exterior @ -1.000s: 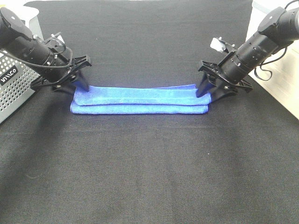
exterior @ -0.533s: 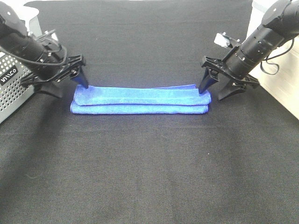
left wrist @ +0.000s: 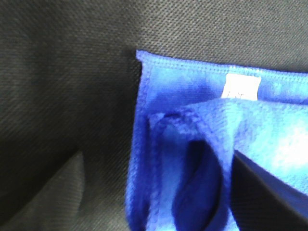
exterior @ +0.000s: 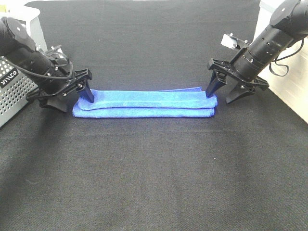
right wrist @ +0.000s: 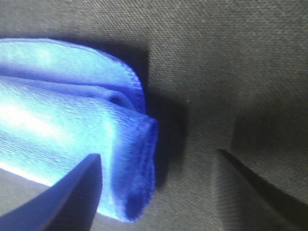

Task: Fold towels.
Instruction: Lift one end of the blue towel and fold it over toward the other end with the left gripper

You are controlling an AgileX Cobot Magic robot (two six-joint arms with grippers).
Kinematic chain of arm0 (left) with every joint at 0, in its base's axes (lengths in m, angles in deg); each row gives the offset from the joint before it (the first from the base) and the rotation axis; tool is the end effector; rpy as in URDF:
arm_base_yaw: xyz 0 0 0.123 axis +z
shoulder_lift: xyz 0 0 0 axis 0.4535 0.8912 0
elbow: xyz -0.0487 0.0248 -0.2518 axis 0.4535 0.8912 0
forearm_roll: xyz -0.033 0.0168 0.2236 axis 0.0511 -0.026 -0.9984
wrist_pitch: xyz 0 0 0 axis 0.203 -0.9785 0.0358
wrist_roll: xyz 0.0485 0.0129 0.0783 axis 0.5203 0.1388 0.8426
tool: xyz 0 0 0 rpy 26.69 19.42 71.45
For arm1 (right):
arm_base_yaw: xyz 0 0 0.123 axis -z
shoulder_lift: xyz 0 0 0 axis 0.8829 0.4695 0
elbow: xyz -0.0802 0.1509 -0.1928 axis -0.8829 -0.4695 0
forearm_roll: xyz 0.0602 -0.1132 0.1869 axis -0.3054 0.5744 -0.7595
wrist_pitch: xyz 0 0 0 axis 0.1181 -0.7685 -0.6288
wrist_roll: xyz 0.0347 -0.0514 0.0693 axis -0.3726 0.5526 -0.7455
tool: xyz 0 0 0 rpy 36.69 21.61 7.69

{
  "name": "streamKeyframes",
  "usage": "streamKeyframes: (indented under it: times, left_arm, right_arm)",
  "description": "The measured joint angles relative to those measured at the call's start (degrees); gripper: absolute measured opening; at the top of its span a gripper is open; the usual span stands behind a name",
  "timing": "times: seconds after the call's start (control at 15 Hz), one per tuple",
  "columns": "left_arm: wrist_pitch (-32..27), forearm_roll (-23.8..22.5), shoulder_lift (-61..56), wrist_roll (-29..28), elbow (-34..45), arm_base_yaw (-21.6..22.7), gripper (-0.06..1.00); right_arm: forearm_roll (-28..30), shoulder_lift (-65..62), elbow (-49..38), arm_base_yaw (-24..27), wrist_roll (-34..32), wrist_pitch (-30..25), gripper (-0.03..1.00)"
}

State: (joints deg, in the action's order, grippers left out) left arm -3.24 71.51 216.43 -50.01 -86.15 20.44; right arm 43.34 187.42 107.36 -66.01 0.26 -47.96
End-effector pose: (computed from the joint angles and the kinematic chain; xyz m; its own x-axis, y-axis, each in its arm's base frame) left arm 0.4107 -0.0785 0.0942 -0.9527 -0.2326 -0.1957 -0.1345 0.8998 -0.4151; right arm 0.4142 0.0678 0.1153 -0.9868 0.0328 -0.1587 -0.0386 0.9033 0.4273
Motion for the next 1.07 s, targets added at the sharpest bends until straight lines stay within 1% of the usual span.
streamKeyframes:
  times: [0.13, 0.2, 0.27, 0.33, 0.47, 0.53, 0.6, 0.73, 0.8, 0.87, 0.93, 1.07]
  left_arm:
    - [1.26, 3.44, 0.69, 2.12, -0.34, -0.69, 0.73]
    - [2.18, 4.87, 1.20, 3.04, -0.40, -1.43, 0.65]
    - [2.64, 5.21, 1.43, 3.04, -0.40, -1.78, 0.56]
    - [2.75, 5.33, 1.66, 3.04, -0.40, -1.89, 0.44]
    - [2.81, 5.33, 1.95, 3.04, -0.40, -1.95, 0.12]
    - [2.81, 4.81, 1.89, 3.04, -0.40, -1.95, 0.07]
    - [2.81, 3.55, 1.49, 3.04, -0.40, -2.01, 0.07]
    - [1.95, -1.49, -0.29, 1.49, -0.40, -2.06, 0.07]
    - [1.66, -4.64, -1.66, -0.34, -0.40, -2.12, 0.07]
    - [0.34, -9.85, -3.95, -3.44, -0.40, -2.12, 0.07]
    - [0.34, -9.85, -3.95, -3.44, -0.40, -2.12, 0.07]
    - [-3.09, -18.56, -8.71, -9.00, -0.40, -2.12, 0.07]
  right_arm:
    - [0.06, 0.00, 0.00, 0.00, 0.00, 0.23, 0.62]
    - [0.06, 0.00, 0.00, 0.00, 0.00, 0.63, 0.62]
    - [0.06, 0.00, 0.00, 0.00, 0.00, 0.92, 0.62]
    - [0.06, 0.00, 0.00, 0.00, 0.00, 1.15, 0.62]
    - [0.06, 0.00, 0.00, 0.00, 0.00, 1.32, 0.62]
    - [0.06, 0.00, 0.00, 0.00, 0.00, 1.55, 0.62]
    - [0.06, 0.00, 0.00, 0.00, 0.00, 1.55, 0.62]
    - [0.06, 0.00, 0.00, 0.00, 0.00, 1.55, 0.62]
    - [0.06, 0.00, 0.00, 0.00, 0.00, 1.49, 0.62]
    - [0.06, 0.00, 0.00, 0.00, 0.00, 1.38, 0.62]
    - [0.06, 0.00, 0.00, 0.00, 0.00, 1.38, 0.62]
    - [0.29, 0.00, 0.00, 0.00, 0.00, -0.23, 0.62]
